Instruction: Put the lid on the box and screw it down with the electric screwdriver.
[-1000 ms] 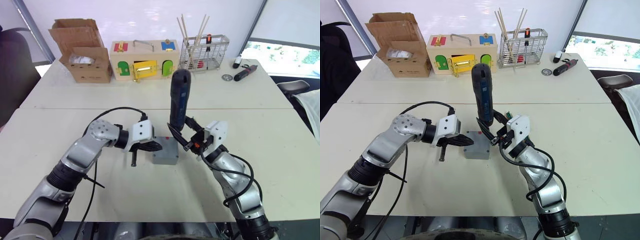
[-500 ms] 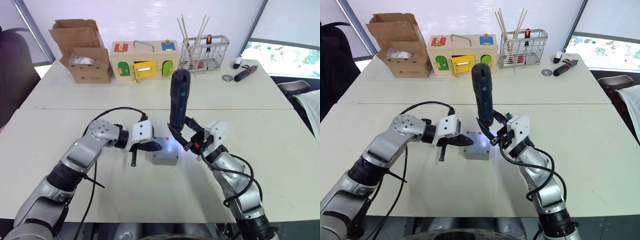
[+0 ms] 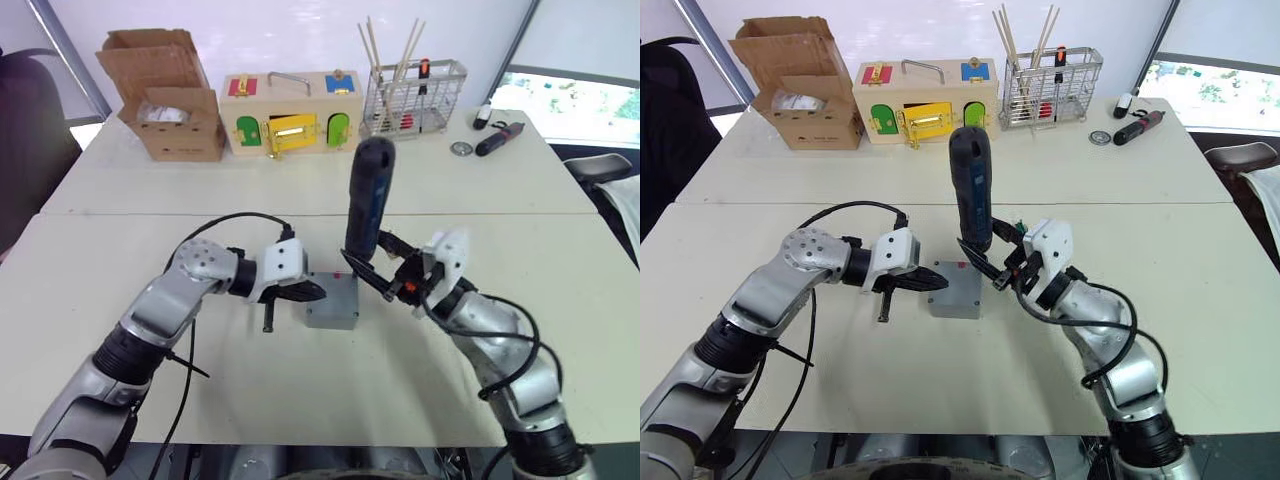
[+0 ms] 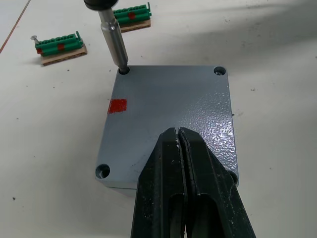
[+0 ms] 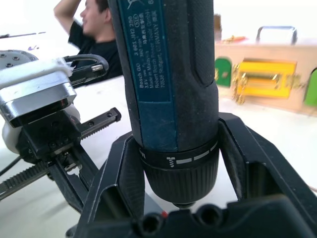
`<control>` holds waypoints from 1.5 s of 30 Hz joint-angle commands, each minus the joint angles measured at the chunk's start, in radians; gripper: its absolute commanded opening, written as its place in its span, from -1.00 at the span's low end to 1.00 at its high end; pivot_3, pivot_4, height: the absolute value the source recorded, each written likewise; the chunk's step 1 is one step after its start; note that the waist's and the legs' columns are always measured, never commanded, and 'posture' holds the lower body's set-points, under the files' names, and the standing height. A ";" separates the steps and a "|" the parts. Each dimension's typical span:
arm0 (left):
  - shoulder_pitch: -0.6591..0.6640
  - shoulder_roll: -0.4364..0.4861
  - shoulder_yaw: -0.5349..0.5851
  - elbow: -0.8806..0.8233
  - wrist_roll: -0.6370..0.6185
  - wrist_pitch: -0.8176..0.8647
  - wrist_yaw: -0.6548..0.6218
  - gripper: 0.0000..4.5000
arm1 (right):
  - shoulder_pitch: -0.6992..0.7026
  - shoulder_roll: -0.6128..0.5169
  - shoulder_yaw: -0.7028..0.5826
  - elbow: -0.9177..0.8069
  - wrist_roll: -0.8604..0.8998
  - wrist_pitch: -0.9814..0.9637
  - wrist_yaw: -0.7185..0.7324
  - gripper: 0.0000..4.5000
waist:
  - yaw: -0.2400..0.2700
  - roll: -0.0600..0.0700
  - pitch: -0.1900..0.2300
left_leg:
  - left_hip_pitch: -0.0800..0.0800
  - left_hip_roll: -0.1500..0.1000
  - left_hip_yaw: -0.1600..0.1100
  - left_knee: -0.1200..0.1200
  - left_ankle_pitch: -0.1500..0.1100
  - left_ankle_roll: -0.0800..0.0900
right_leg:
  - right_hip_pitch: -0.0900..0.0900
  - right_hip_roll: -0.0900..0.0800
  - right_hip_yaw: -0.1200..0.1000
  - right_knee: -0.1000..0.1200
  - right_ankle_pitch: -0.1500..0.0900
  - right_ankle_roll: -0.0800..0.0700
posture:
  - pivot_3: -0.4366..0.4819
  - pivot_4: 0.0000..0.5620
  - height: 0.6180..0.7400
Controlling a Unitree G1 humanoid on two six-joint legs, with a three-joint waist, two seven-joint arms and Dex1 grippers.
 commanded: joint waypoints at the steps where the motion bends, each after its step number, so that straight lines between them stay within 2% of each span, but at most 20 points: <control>1: 0.021 0.015 0.009 0.034 -0.008 0.040 -0.005 -1.00 | -0.120 -0.036 -0.157 -0.107 0.246 0.187 -0.043 -0.18 | -0.002 0.000 0.008 | 0.000 0.000 0.000 0.000 0.000 0.000 | 0.000 0.000 0.000 0.000 0.000 0.000 | -0.05 -0.47 1.00; 3: 0.012 0.016 0.040 0.025 -0.041 0.065 -0.005 -1.00 | -0.192 -0.053 -0.218 -0.103 0.359 0.289 -0.088 -0.18 | -0.003 0.001 0.012 | -0.003 0.000 0.000 0.000 0.000 0.000 | -0.003 0.000 0.000 0.000 0.000 0.000 | -0.05 -0.47 1.00; 7: -0.027 0.032 0.109 0.005 -0.115 0.127 -0.019 -1.00 | -0.343 -0.097 -0.327 -0.030 0.552 0.478 -0.204 -0.18 | -0.007 0.001 0.014 | -0.017 0.000 0.000 0.002 0.002 -0.002 | -0.018 0.000 -0.001 0.004 0.001 0.000 | -0.05 -0.47 1.00; 10: -0.064 0.030 0.142 0.011 -0.141 0.145 -0.012 -1.00 | -0.429 -0.110 -0.381 0.044 0.649 0.561 -0.287 -0.18 | -0.006 0.001 0.015 | -0.022 0.001 0.000 0.002 0.002 -0.002 | -0.022 0.000 -0.001 0.003 0.001 0.000 | -0.05 -0.47 1.00; 15: -0.120 0.024 0.156 0.022 -0.149 0.137 -0.014 -1.00 | -0.497 -0.157 -0.413 0.120 0.752 0.658 -0.330 -0.18 | -0.004 0.002 0.015 | -0.047 0.000 0.000 0.015 0.005 -0.008 | -0.042 0.000 -0.003 0.009 0.001 0.000 | -0.05 -0.47 1.00; 17: -0.160 0.005 0.170 0.041 -0.166 0.135 -0.017 -1.00 | -0.508 -0.232 -0.422 0.144 0.766 0.730 -0.342 -0.18 | -0.001 0.003 0.017 | -0.050 0.000 0.001 0.017 0.005 -0.008 | -0.045 -0.001 -0.003 0.010 0.002 0.002 | -0.05 -0.47 1.00; 20: -0.220 -0.026 0.175 0.061 -0.199 0.125 -0.043 -1.00 | -0.489 -0.401 -0.481 0.212 0.840 0.881 -0.334 -0.18 | 0.010 0.001 0.019 | -0.050 -0.001 0.001 0.019 0.005 -0.008 | -0.045 -0.002 -0.003 0.011 0.002 0.002 | -0.05 -0.47 1.00; 23: -0.241 -0.048 0.149 0.044 -0.220 0.111 -0.081 -1.00 | -0.458 -0.566 -0.551 0.340 0.929 1.079 -0.342 -0.18 | 0.018 0.001 0.019 | -0.050 -0.001 0.002 0.020 0.005 -0.007 | -0.044 -0.002 -0.003 0.010 0.002 0.002 | -0.05 -0.47 1.00; 24: -0.239 -0.057 0.132 0.024 -0.229 0.104 -0.102 -1.00 | -0.403 -0.692 -0.540 0.404 0.988 1.156 -0.305 -0.18 | 0.018 0.000 0.019 | -0.050 -0.001 0.002 0.019 0.005 -0.007 | -0.044 -0.001 -0.003 0.010 0.002 0.002 | -0.05 -0.47 1.00; 27: -0.229 -0.081 0.100 -0.016 -0.247 0.094 -0.136 -1.00 | -0.251 -0.926 -0.527 0.494 1.091 1.234 -0.212 -0.18 | 0.033 0.007 0.022 | -0.052 -0.002 0.003 0.018 0.004 -0.006 | -0.045 -0.002 -0.003 0.010 0.002 0.003 | -0.05 -0.47 1.00; 30: -0.212 -0.105 0.071 -0.035 -0.243 0.072 -0.146 -1.00 | -0.106 -1.024 -0.535 0.532 1.067 1.234 -0.156 -0.18 | 0.016 0.006 0.023 | -0.051 0.001 0.004 0.019 0.001 0.000 | -0.044 0.001 -0.002 0.009 0.002 0.003 | -0.05 -0.47 1.00; 32: -0.198 -0.121 0.052 -0.042 -0.231 0.056 -0.139 -1.00 | -0.030 -1.035 -0.527 0.543 1.028 1.234 -0.134 -0.18 | 0.006 0.005 0.023 | -0.048 0.001 0.008 0.019 0.000 0.002 | -0.044 0.002 0.001 0.012 0.002 0.003 | -0.05 -0.47 1.00; 34: -0.186 -0.132 0.040 -0.042 -0.219 0.043 -0.126 -1.00 | -0.014 -1.007 -0.509 0.571 0.992 1.234 -0.155 -0.18 | -0.003 0.005 0.024 | -0.048 0.001 0.008 0.024 0.000 0.002 | -0.044 0.002 0.002 0.018 0.002 0.003 | -0.05 -0.47 1.00; 38: -0.151 -0.140 0.041 -0.057 -0.213 0.047 -0.086 -1.00 | -0.051 -0.941 -0.453 0.581 0.896 1.231 -0.177 -0.18 | -0.004 0.005 0.024 | -0.046 0.002 0.008 0.033 -0.001 0.003 | -0.043 0.004 0.003 0.025 0.003 0.002 | -0.05 -0.47 1.00; 45: -0.085 -0.124 0.058 -0.126 -0.234 0.097 -0.012 -1.00 | -0.159 -0.821 -0.377 0.594 0.768 1.233 -0.168 -0.18 | 0.001 0.006 0.024 | -0.044 0.002 0.007 0.033 -0.001 0.004 | -0.039 0.004 0.002 0.022 0.003 0.002 | -0.05 -0.47 1.00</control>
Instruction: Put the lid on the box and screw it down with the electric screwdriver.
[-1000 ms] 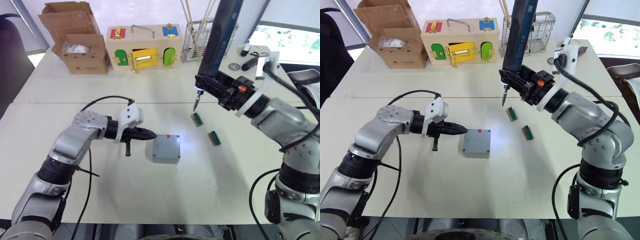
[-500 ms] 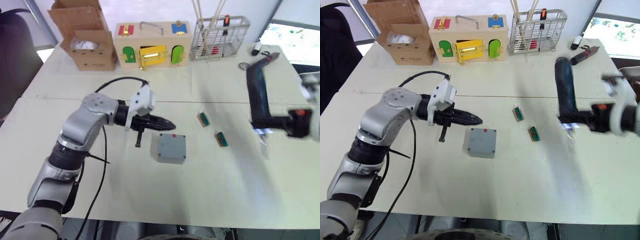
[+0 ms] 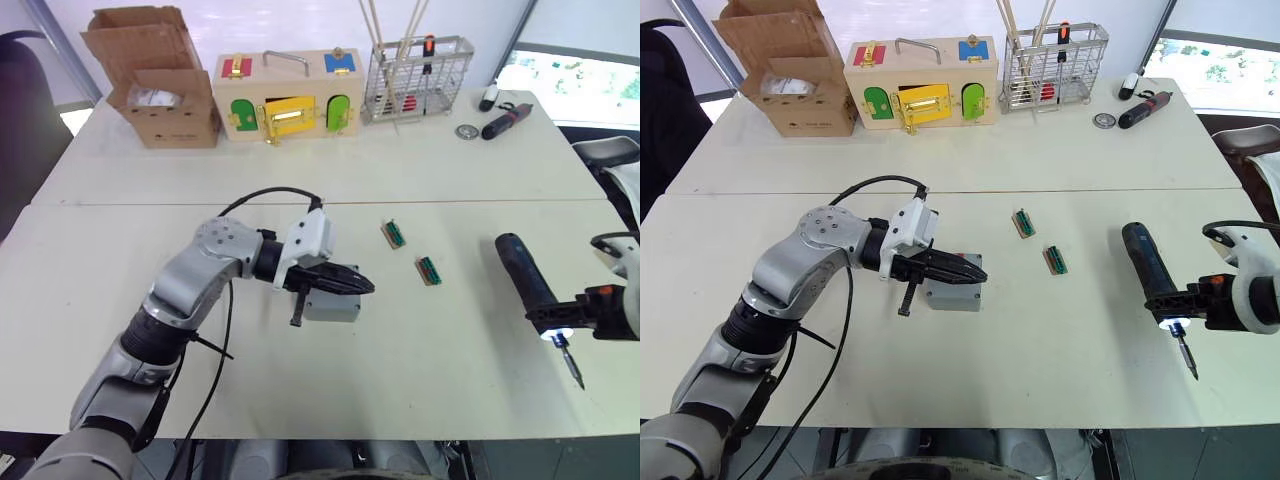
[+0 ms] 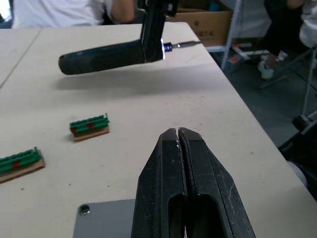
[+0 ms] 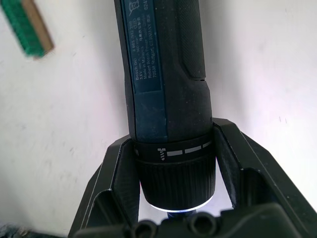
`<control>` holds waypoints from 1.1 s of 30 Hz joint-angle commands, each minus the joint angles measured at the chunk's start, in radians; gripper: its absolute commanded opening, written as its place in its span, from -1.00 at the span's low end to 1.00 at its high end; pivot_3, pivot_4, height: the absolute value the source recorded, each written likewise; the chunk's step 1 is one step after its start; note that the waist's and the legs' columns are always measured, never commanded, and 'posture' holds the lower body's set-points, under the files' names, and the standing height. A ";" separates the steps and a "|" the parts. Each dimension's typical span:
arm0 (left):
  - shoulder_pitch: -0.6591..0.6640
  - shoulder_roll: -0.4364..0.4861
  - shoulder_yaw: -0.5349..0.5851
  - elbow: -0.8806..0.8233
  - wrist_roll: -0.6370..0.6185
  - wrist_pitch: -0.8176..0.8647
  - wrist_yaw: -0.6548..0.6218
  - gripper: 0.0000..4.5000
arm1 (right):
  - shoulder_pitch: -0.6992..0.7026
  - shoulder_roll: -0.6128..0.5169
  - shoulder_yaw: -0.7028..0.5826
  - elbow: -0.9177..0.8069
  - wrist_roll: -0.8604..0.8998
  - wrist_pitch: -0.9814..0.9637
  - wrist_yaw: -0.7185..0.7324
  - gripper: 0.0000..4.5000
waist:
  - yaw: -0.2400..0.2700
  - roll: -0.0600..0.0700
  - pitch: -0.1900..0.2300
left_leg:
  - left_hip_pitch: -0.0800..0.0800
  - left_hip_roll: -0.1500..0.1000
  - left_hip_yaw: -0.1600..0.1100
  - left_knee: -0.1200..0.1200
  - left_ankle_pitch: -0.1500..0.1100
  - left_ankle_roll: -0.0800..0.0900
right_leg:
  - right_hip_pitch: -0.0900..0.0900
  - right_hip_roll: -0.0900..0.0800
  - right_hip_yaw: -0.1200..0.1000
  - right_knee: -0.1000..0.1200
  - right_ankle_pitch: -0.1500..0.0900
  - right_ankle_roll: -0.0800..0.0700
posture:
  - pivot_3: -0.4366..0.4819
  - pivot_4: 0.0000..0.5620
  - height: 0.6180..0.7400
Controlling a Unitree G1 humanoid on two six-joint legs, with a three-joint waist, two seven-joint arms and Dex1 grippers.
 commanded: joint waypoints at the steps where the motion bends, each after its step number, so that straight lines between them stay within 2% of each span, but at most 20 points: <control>1: 0.028 0.020 0.029 -0.060 -0.023 0.022 0.022 -1.00 | -0.046 0.025 -0.009 -0.020 -0.032 0.006 0.022 -0.18 | 0.001 0.000 0.000 | -0.001 0.000 0.000 0.000 0.000 0.000 | -0.001 0.000 0.000 0.000 0.000 0.000 | -0.05 -0.47 1.00; 8: 0.086 0.084 0.015 -0.082 0.003 0.020 0.025 -1.00 | -0.046 0.124 0.018 -0.065 -0.162 -0.021 0.013 -0.18 | 0.005 0.000 0.000 | -0.003 0.000 -0.001 0.001 0.000 0.000 | -0.002 -0.001 -0.001 0.000 0.000 0.000 | -0.05 -0.47 1.00; 10: 0.090 0.091 0.016 -0.081 0.000 0.017 0.025 -1.00 | -0.044 0.141 0.008 -0.072 -0.194 -0.022 0.013 0.27 | 0.005 0.000 0.000 | -0.002 0.000 -0.001 0.001 0.000 0.000 | -0.002 -0.001 -0.001 0.000 0.000 0.000 | -0.05 -0.47 1.00; 15: 0.084 0.102 0.035 -0.052 -0.007 0.014 0.023 -1.00 | -0.048 0.166 -0.033 -0.116 -0.232 -0.040 0.039 0.94 | 0.005 -0.001 0.000 | -0.002 -0.001 -0.001 0.001 0.000 0.000 | 0.000 -0.001 -0.001 0.000 0.000 0.001 | -0.05 -0.47 1.00; 16: 0.081 0.105 0.046 -0.043 -0.012 0.016 0.025 -1.00 | -0.057 0.172 -0.047 -0.122 -0.238 -0.041 0.038 0.99 | 0.004 -0.001 0.000 | -0.001 -0.001 -0.001 0.001 0.000 0.000 | 0.000 -0.001 -0.001 0.000 0.000 0.001 | -0.05 -0.47 1.00; 19: 0.069 0.112 0.103 -0.011 -0.039 0.041 0.040 -1.00 | -0.095 0.191 -0.096 -0.148 -0.285 -0.091 0.015 0.99 | 0.001 0.000 -0.001 | -0.002 0.000 -0.001 0.001 0.000 0.000 | -0.001 -0.001 -0.001 0.000 0.000 0.001 | -0.05 -0.47 1.00; 21: 0.050 0.104 0.162 0.026 -0.069 0.071 0.071 -1.00 | -0.103 0.199 -0.111 -0.189 -0.372 -0.260 0.002 0.99 | 0.000 0.000 -0.001 | -0.002 0.000 -0.001 0.001 0.000 0.000 | -0.001 -0.001 -0.001 0.001 0.000 0.001 | -0.05 -0.47 1.00; 23: 0.030 0.080 0.224 0.077 -0.084 0.094 0.137 -1.00 | -0.144 0.286 -0.176 -0.236 -0.406 -0.426 -0.031 0.99 | -0.001 -0.001 -0.001 | -0.002 0.000 -0.001 0.001 0.000 0.000 | -0.002 -0.001 -0.002 0.001 0.000 0.001 | -0.05 -0.47 1.00; 26: 0.018 0.033 0.283 0.160 -0.031 0.070 0.283 -1.00 | -0.133 0.454 -0.232 -0.400 -0.427 -0.685 -0.017 0.99 | -0.002 -0.001 -0.001 | -0.002 0.000 -0.002 0.001 0.000 0.000 | -0.002 -0.001 -0.002 0.001 0.000 0.001 | -0.05 -0.47 1.00; 28: 0.052 0.030 0.299 0.188 0.014 0.037 0.341 -1.00 | -0.054 0.545 -0.184 -0.549 -0.457 -0.796 0.001 0.99 | -0.003 -0.001 -0.001 | -0.002 0.000 -0.002 0.001 0.001 -0.002 | -0.002 0.000 -0.002 0.001 0.000 0.001 | -0.05 -0.47 1.00; 30: 0.096 0.034 0.320 0.180 0.023 0.036 0.375 -1.00 | 0.062 0.588 -0.078 -0.674 -0.541 -0.921 0.050 0.99 | -0.003 -0.001 -0.001 | -0.003 0.000 -0.003 -0.001 0.003 -0.005 | -0.003 0.000 -0.003 0.001 0.000 0.001 | -0.05 -0.47 1.00; 33: 0.151 0.028 0.357 0.140 0.018 0.047 0.433 -1.00 | 0.206 0.680 0.057 -0.747 -0.659 -1.069 0.037 0.99 | 0.000 -0.001 -0.002 | -0.006 0.000 -0.002 0.000 0.003 -0.005 | -0.007 -0.001 -0.002 0.003 0.000 0.001 | -0.05 -0.47 1.00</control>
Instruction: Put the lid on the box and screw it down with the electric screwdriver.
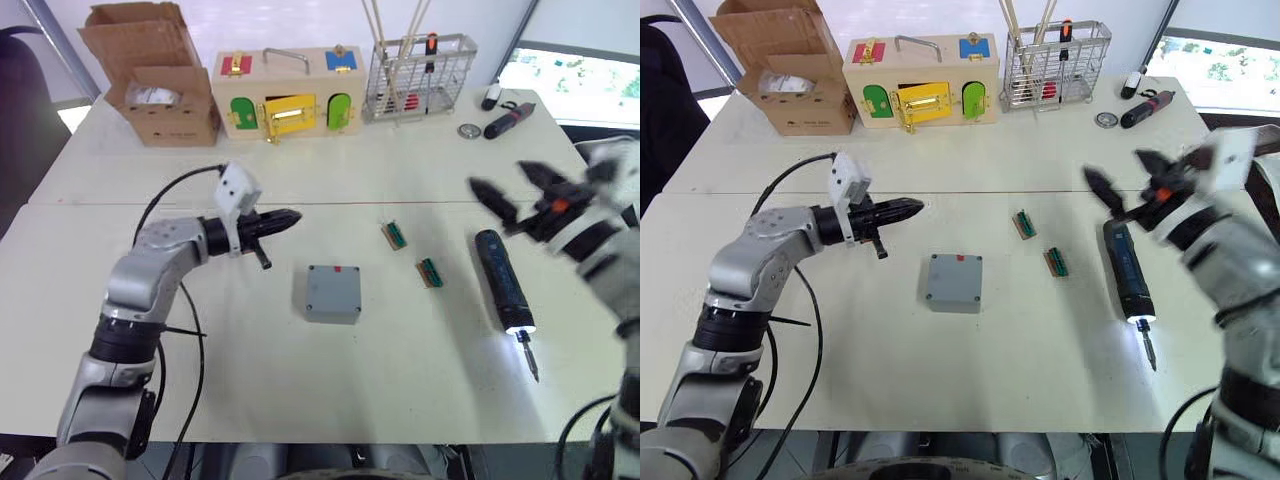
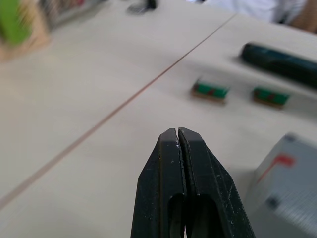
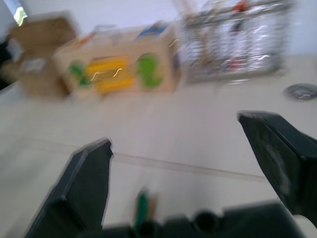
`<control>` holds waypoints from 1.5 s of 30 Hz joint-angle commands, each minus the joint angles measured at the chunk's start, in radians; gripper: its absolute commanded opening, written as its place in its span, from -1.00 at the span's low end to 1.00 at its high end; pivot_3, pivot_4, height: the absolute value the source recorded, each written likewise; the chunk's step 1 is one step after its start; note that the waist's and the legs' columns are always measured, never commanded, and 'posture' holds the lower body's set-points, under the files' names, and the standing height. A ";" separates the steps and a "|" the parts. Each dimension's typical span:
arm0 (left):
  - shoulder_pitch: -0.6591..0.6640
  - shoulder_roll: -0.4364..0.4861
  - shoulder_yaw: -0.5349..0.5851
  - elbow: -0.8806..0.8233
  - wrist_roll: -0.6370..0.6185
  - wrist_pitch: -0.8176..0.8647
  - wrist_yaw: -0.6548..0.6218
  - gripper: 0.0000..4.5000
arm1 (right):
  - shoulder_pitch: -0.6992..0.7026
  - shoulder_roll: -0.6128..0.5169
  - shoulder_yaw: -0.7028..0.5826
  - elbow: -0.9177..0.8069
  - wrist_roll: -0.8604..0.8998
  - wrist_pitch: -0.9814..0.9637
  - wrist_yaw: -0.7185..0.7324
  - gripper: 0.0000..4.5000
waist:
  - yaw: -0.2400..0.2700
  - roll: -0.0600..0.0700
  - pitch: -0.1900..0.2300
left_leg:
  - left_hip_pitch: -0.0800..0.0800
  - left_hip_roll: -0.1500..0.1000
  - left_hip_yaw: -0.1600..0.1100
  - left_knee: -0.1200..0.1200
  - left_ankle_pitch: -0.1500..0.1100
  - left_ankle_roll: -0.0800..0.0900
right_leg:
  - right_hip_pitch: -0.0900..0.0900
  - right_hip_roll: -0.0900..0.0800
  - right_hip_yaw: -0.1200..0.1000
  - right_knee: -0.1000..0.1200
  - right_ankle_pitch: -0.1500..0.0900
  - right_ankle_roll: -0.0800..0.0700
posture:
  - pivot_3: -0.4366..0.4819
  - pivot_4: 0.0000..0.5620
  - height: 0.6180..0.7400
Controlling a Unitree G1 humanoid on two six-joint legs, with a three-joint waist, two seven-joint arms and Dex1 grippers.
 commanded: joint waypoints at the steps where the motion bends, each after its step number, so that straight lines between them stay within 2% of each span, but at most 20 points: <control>1: 0.030 -0.010 0.068 -0.070 -0.007 0.001 0.082 -1.00 | 0.112 0.092 0.123 -0.082 -0.142 -0.188 -0.016 0.99 | 0.002 0.000 0.000 | 0.000 -0.001 0.000 0.002 0.000 0.000 | 0.000 -0.001 0.000 -0.001 0.000 0.000 | -0.05 -0.47 1.00; 2: 0.046 -0.020 0.081 -0.079 -0.012 0.007 0.109 -1.00 | 0.151 0.126 0.160 -0.078 -0.183 -0.238 -0.025 0.78 | 0.004 -0.001 0.000 | 0.000 -0.001 0.000 0.002 0.001 -0.002 | 0.000 -0.002 0.000 -0.001 0.000 0.001 | -0.05 -0.47 1.00; 3: 0.071 -0.051 0.104 -0.098 -0.030 0.033 0.159 -1.00 | 0.209 0.172 0.199 -0.060 -0.230 -0.305 -0.039 0.69 | 0.006 -0.002 -0.001 | 0.000 -0.002 0.000 0.002 0.002 -0.004 | 0.001 -0.002 0.001 -0.001 0.001 0.002 | -0.05 -0.47 1.00; 4: 0.088 -0.070 0.122 -0.111 -0.043 0.052 0.191 -1.00 | 0.247 0.206 0.228 -0.047 -0.266 -0.353 -0.050 0.50 | 0.006 -0.002 -0.001 | 0.001 -0.002 -0.001 0.002 0.003 -0.005 | 0.001 -0.002 0.001 -0.001 0.002 0.003 | -0.05 -0.47 1.00; 8: 0.180 -0.097 0.133 -0.197 -0.066 0.090 0.230 -1.00 | 0.348 0.286 0.295 -0.039 -0.319 -0.430 -0.058 -0.04 | -0.001 -0.002 -0.002 | 0.005 -0.002 -0.001 0.002 0.003 -0.005 | 0.005 -0.002 0.001 0.000 0.002 0.003 | -0.05 -0.47 1.00; 11: 0.266 -0.098 0.113 -0.266 -0.083 0.125 0.238 -1.00 | 0.387 0.287 0.316 -0.028 -0.346 -0.451 -0.040 -0.61 | -0.003 -0.001 -0.002 | 0.007 -0.001 -0.001 0.001 0.003 -0.006 | 0.005 -0.001 0.001 0.001 0.002 0.003 | -0.05 -0.47 1.00; 12: 0.288 -0.091 0.099 -0.282 -0.081 0.127 0.231 -1.00 | 0.394 0.278 0.326 -0.020 -0.349 -0.453 -0.024 -0.86 | -0.003 -0.001 -0.002 | 0.007 -0.001 -0.001 0.000 0.003 -0.006 | 0.006 -0.001 0.002 0.001 0.002 0.003 | -0.05 -0.47 1.00; 13: 0.308 -0.079 0.077 -0.296 -0.072 0.123 0.217 -1.00 | 0.399 0.267 0.338 -0.011 -0.335 -0.434 0.001 -0.99 | -0.002 -0.001 -0.002 | 0.008 -0.001 -0.001 0.000 0.003 -0.006 | 0.007 -0.001 0.002 0.001 0.002 0.003 | -0.05 -0.47 1.00; 18: 0.313 -0.046 0.007 -0.316 -0.062 0.129 0.178 -1.00 | 0.387 0.216 0.412 0.029 -0.337 -0.373 0.085 -0.99 | 0.004 -0.002 -0.002 | 0.018 -0.002 -0.001 -0.001 0.000 0.000 | 0.017 -0.002 0.001 -0.002 0.002 0.003 | -0.05 -0.47 1.00; 22: 0.312 0.013 -0.074 -0.315 -0.028 0.106 0.111 -1.00 | 0.368 0.212 0.452 0.042 -0.328 -0.316 0.110 -0.99 | -0.001 -0.001 -0.002 | 0.018 -0.001 -0.001 -0.001 0.000 0.000 | 0.016 -0.001 0.001 -0.001 0.002 0.003 | -0.05 -0.47 1.00; 27: 0.296 0.025 -0.103 -0.301 -0.039 0.106 0.071 -1.00 | 0.344 0.211 0.463 0.046 -0.338 -0.283 0.116 -0.99 | 0.000 -0.001 -0.002 | 0.018 -0.001 -0.001 -0.002 0.000 0.000 | 0.016 -0.002 0.001 -0.001 0.002 0.003 | -0.05 -0.47 1.00; 45: 0.066 -0.116 -0.204 0.066 0.102 -0.152 -0.014 -1.00 | 0.359 0.189 0.470 -0.091 -0.168 -0.103 0.183 -0.99 | 0.002 -0.002 -0.002 | 0.018 -0.002 -0.002 -0.001 -0.001 0.001 | 0.017 -0.001 0.001 -0.002 0.002 0.003 | -0.05 -0.47 1.00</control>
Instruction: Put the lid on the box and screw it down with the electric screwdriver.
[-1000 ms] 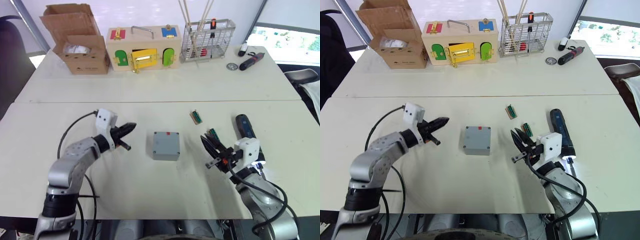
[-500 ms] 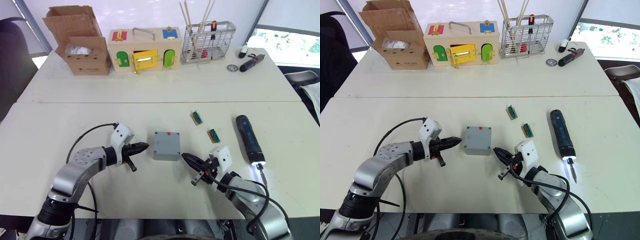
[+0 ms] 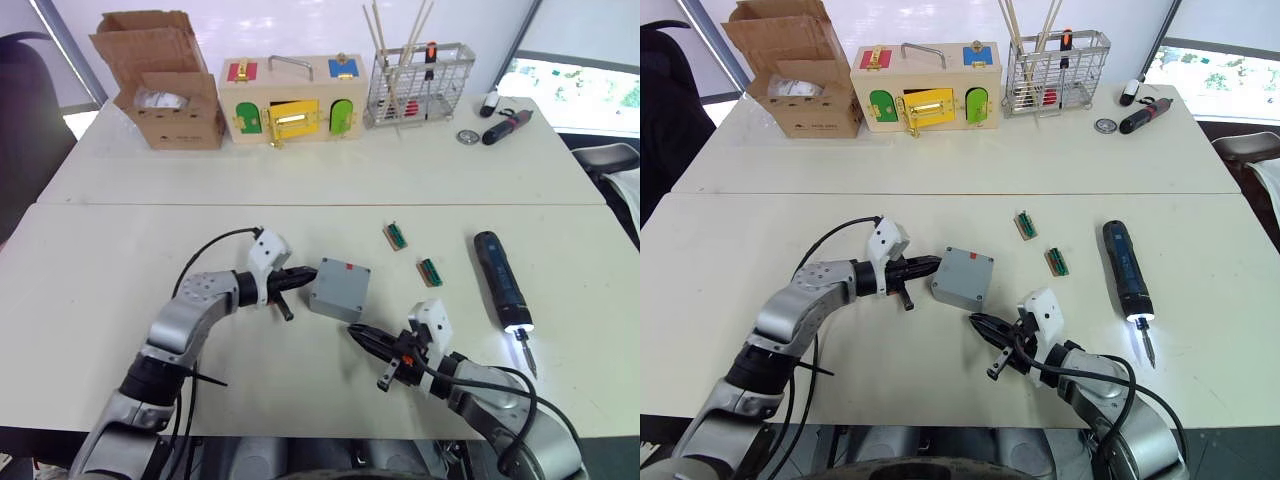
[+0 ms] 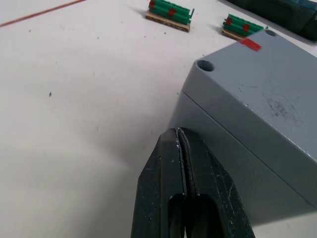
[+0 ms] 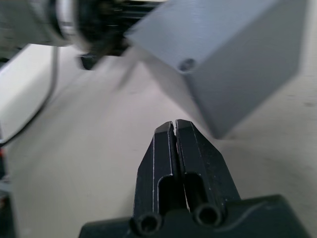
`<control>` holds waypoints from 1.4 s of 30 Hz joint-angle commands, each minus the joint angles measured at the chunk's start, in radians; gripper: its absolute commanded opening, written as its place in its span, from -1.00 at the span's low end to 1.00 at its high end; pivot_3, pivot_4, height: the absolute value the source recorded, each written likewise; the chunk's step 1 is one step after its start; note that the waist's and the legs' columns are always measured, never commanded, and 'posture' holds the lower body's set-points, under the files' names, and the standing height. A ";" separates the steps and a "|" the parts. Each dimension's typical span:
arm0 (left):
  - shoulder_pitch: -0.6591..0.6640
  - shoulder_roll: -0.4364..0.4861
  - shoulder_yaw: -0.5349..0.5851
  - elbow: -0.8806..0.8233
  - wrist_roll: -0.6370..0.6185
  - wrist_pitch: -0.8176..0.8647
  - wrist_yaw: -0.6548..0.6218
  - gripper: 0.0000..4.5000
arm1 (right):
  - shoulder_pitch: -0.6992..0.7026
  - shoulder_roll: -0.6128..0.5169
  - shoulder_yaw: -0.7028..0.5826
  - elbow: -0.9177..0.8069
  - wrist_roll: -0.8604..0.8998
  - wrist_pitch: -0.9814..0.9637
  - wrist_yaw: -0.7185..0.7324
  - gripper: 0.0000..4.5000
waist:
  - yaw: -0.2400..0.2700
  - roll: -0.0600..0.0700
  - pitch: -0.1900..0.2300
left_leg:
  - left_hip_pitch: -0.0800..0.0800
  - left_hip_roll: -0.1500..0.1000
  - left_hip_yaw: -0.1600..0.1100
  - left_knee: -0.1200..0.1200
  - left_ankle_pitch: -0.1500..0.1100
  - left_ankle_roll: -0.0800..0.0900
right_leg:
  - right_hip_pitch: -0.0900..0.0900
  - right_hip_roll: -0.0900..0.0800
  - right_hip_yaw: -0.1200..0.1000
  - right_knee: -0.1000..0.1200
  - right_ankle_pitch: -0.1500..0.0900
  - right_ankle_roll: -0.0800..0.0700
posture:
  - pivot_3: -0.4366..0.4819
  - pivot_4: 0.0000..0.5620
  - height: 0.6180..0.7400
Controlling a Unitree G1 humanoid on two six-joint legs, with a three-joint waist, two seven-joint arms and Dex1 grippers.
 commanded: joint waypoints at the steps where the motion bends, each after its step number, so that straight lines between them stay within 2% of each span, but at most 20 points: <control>1: -0.040 -0.013 -0.010 0.065 0.045 -0.088 -0.014 -1.00 | 0.001 -0.019 -0.023 -0.072 0.055 0.046 0.003 -0.99 | 0.001 0.000 0.000 | 0.000 0.000 0.000 0.000 0.000 0.000 | 0.000 0.000 0.000 0.000 0.000 0.000 | -0.05 -0.47 1.00; 4: -0.057 -0.003 0.012 0.132 0.079 -0.134 -0.004 -1.00 | 0.018 -0.070 -0.107 -0.102 0.109 0.096 0.017 -0.99 | -0.001 0.000 0.000 | 0.000 0.000 0.000 0.000 0.000 0.000 | 0.000 0.000 0.000 0.000 0.000 0.000 | -0.05 -0.47 1.00; 8: -0.028 0.037 0.034 0.086 0.052 -0.104 -0.042 -1.00 | 0.003 -0.111 -0.170 -0.059 0.105 0.082 0.023 -0.99 | -0.001 0.000 0.000 | 0.000 0.000 0.000 0.000 0.000 0.000 | 0.000 0.000 0.000 0.000 0.000 0.000 | -0.05 -0.47 1.00; 13: 0.032 0.079 0.035 -0.075 -0.008 0.004 -0.089 -1.00 | -0.055 -0.092 -0.118 0.037 0.045 0.028 0.021 -0.99 | -0.001 0.000 0.000 | 0.000 0.000 0.000 -0.001 0.000 0.000 | -0.001 0.000 0.000 0.000 0.000 0.000 | -0.05 -0.47 1.00; 17: 0.045 0.082 0.029 -0.121 -0.006 0.031 -0.083 -1.00 | -0.099 -0.064 -0.076 0.074 0.031 0.018 0.023 -0.99 | 0.000 0.000 0.000 | 0.000 0.000 0.000 0.000 0.000 0.000 | 0.000 0.000 0.000 0.000 0.000 0.000 | -0.05 -0.47 1.00; 23: 0.016 0.054 -0.003 -0.062 0.037 -0.035 -0.094 -1.00 | -0.128 -0.045 -0.017 0.057 0.047 0.045 0.039 -0.99 | -0.001 0.000 0.000 | 0.000 0.000 0.000 0.000 0.000 0.000 | 0.000 0.000 0.000 0.000 0.000 0.000 | -0.05 -0.47 1.00; 31: -0.074 0.006 -0.053 0.102 0.102 -0.152 -0.142 -1.00 | -0.120 -0.029 0.028 0.024 0.064 0.085 0.035 -0.99 | 0.001 0.000 0.000 | 0.000 0.000 0.000 0.000 0.000 0.000 | 0.000 0.000 0.000 0.000 0.000 0.000 | -0.05 -0.47 1.00; 33: -0.083 0.004 -0.056 0.129 0.118 -0.178 -0.146 -1.00 | -0.113 -0.038 0.018 0.020 0.060 0.084 0.033 -0.99 | -0.001 0.000 0.000 | 0.000 0.000 0.000 0.000 0.000 0.000 | 0.000 0.000 0.000 0.000 0.000 0.000 | -0.05 -0.47 1.00; 37: -0.078 0.042 0.003 0.160 0.133 -0.190 -0.117 -1.00 | -0.090 -0.094 -0.083 0.028 0.054 0.065 0.039 -0.99 | -0.002 0.000 0.000 | 0.000 0.000 0.000 0.000 0.000 0.000 | -0.001 0.000 0.000 0.000 0.000 0.000 | -0.05 -0.47 1.00; 42: -0.004 0.109 0.079 0.074 0.080 -0.098 -0.108 -1.00 | -0.138 -0.133 -0.166 0.094 0.050 0.043 0.054 -0.99 | -0.004 0.000 0.000 | 0.000 0.000 0.000 0.000 0.000 0.000 | -0.001 0.001 0.000 0.001 0.000 0.000 | -0.05 -0.47 1.00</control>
